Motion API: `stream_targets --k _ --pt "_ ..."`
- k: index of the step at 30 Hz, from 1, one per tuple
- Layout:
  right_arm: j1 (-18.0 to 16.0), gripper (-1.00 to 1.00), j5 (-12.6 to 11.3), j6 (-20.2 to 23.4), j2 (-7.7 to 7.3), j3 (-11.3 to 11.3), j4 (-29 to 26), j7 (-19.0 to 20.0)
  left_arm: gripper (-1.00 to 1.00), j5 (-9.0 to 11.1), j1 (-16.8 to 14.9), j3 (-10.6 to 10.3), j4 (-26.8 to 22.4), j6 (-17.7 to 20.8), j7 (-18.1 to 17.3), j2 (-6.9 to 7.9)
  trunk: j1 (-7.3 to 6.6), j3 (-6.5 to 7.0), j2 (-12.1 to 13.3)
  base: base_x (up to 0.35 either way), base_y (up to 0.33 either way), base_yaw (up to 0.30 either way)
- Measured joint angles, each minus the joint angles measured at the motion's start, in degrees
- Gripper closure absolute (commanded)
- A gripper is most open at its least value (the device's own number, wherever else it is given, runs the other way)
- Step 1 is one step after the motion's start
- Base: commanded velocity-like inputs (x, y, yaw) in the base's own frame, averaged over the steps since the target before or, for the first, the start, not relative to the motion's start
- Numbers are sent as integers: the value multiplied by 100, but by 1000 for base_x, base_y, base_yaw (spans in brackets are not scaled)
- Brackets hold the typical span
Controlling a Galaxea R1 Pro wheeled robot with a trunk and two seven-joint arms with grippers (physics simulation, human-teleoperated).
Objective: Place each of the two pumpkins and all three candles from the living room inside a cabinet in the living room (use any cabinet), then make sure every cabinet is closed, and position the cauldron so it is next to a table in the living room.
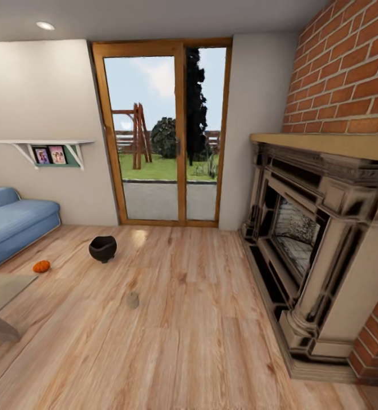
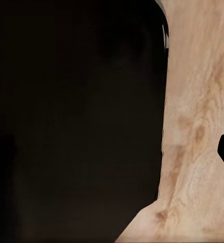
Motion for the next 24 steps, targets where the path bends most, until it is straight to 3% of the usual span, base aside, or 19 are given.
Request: stream_targets --k 24 --pt "0 -100 -7 -8 1 -7 0 3 -100 -20 0 -7 -61 9 0 2 -1 0 0 -6 3 -273"
